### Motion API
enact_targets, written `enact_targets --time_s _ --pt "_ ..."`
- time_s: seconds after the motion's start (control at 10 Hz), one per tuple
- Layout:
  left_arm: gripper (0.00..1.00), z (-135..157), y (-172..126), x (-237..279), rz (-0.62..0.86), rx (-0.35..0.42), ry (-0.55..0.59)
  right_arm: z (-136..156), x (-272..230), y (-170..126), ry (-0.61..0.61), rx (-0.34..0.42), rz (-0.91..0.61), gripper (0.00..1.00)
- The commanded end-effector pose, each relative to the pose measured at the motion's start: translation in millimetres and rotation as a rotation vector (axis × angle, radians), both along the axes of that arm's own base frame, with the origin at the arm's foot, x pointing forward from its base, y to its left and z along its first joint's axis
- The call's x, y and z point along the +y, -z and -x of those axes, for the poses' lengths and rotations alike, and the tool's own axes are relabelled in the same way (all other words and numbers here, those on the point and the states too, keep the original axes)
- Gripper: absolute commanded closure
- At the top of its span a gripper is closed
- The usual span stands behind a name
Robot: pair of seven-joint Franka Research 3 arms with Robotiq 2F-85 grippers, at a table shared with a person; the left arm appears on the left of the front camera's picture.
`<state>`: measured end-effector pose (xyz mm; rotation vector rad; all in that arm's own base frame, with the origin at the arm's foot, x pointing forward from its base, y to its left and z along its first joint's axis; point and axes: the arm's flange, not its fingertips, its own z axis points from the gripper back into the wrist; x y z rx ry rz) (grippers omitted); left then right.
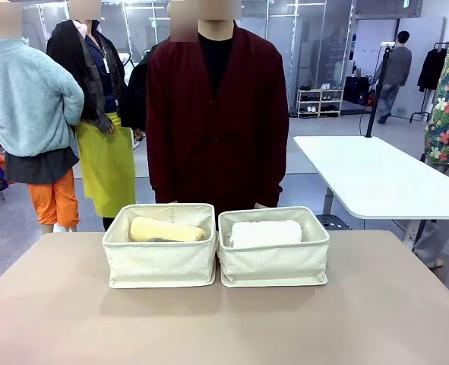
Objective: Divide the towels into two baskets.
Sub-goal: Pick up one hotel-folded towel from the bottom of the table and place it in the Fabric basket indicated by the person.
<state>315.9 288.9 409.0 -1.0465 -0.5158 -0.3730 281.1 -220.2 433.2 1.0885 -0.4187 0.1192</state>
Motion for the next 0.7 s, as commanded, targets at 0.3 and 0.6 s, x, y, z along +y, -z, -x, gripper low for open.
enact_targets --time_s 0.3,0.6 --pt "0.0 5.0 -1.6 -1.2 0.007 -0.009 -0.005 5.5 0.0 -3.6 -0.014 -0.023 0.001 0.0" --pt "0.0 5.0 -1.6 -1.2 0.007 -0.009 -0.005 5.5 0.0 -3.6 -0.014 -0.023 0.001 0.0"
